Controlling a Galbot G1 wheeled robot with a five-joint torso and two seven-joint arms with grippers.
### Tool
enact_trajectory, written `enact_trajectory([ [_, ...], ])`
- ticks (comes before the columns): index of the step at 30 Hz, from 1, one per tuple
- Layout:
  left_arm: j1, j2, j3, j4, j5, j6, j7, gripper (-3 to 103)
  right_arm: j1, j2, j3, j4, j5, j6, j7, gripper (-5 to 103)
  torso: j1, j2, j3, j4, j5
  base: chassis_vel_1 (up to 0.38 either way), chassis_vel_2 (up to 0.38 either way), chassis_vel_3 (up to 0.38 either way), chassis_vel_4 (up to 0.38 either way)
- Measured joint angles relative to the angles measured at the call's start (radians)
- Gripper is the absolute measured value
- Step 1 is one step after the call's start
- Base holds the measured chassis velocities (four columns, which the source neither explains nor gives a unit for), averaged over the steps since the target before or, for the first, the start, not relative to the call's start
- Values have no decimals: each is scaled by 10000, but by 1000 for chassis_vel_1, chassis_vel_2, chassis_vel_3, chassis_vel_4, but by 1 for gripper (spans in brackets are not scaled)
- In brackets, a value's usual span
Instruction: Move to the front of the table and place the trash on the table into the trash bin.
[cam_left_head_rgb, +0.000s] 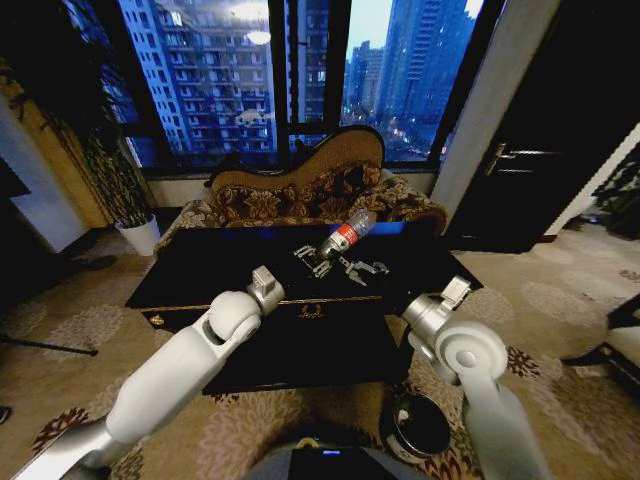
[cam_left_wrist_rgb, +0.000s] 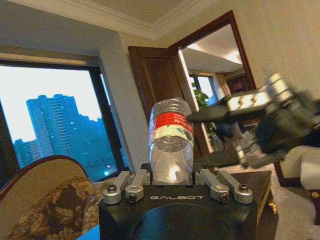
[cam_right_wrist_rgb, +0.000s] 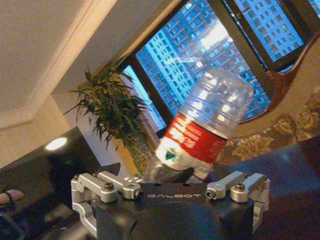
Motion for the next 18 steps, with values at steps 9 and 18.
enact_trajectory([
  [9, -287, -209, 506, -107, -112, 244, -60, 34, 993, -157, -173, -849, 248, 34, 1, 100, 0, -1, 1, 3, 1, 0, 0, 0, 0],
  [18, -247, -262, 726, -146, -117, 248, -192, 34, 1247, -331, -108, -977, 351, 47, 6, 103, -2, 0, 0, 1, 0, 0, 0, 0, 0],
])
